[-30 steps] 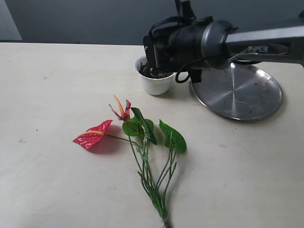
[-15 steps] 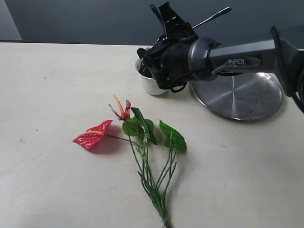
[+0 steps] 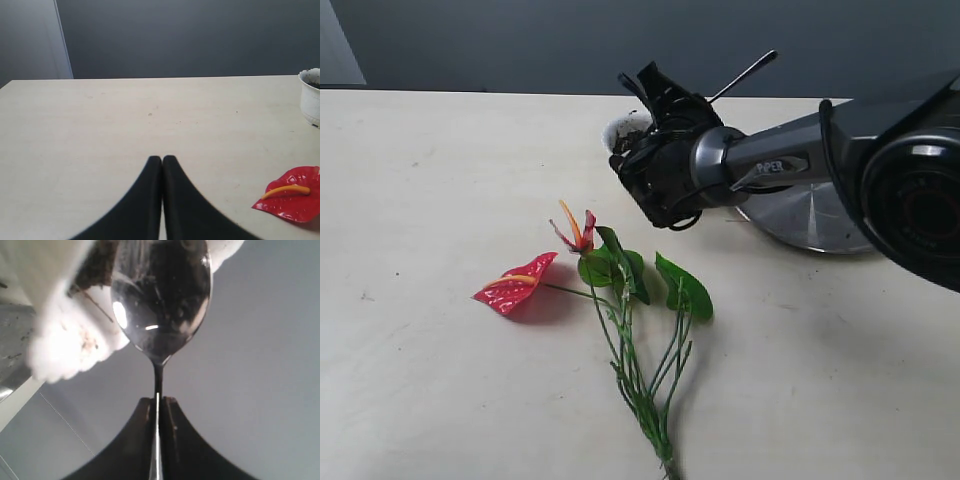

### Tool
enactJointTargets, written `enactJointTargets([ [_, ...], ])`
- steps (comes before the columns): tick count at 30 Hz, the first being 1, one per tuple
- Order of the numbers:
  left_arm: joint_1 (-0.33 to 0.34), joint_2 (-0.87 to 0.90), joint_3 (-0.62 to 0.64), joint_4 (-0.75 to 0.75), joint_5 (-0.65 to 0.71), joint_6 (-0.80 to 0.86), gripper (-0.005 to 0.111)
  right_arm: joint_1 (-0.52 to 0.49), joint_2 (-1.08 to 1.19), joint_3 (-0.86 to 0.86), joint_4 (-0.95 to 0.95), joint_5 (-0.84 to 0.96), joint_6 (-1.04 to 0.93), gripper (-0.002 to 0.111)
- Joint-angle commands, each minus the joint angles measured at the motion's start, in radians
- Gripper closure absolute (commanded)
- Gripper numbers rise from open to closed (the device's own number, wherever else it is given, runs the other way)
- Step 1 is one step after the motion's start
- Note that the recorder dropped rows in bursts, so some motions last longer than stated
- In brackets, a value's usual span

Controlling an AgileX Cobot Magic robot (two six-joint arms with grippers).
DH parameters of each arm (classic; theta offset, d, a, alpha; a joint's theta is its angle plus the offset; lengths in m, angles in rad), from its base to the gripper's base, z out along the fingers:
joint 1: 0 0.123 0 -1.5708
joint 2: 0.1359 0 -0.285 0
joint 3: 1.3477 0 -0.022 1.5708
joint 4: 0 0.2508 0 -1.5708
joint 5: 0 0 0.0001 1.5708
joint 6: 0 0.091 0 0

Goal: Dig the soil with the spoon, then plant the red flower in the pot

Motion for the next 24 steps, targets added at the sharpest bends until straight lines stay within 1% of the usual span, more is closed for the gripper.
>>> enactJointTargets([
  [1, -0.006, 0.005, -0.003, 0.008, -0.007, -0.001, 0.105, -0.001, 0.002, -0.006, -0.021, -0.003, -0.006, 0.109],
  [9, -0.006, 0.005, -0.003, 0.008, -0.007, -0.001, 0.105, 0.027, 0.002, -0.006, -0.021, -0.060, -0.007, 0.109],
  [16, -0.006, 0.005, -0.003, 0.008, -0.007, -0.001, 0.105, 0.038, 0.002, -0.006, -0.021, -0.055, -0.007, 0.109],
  [20, -0.006, 0.005, -0.003, 0.008, -0.007, -0.001, 0.105, 0.031, 0.002, -0.015, -0.021, 0.010, -0.007, 0.109],
  [24, -0.006, 0.005, -0.003, 0.008, -0.007, -0.001, 0.105, 0.022, 0.002, -0.076, -0.021, 0.104, -0.007, 0.109],
])
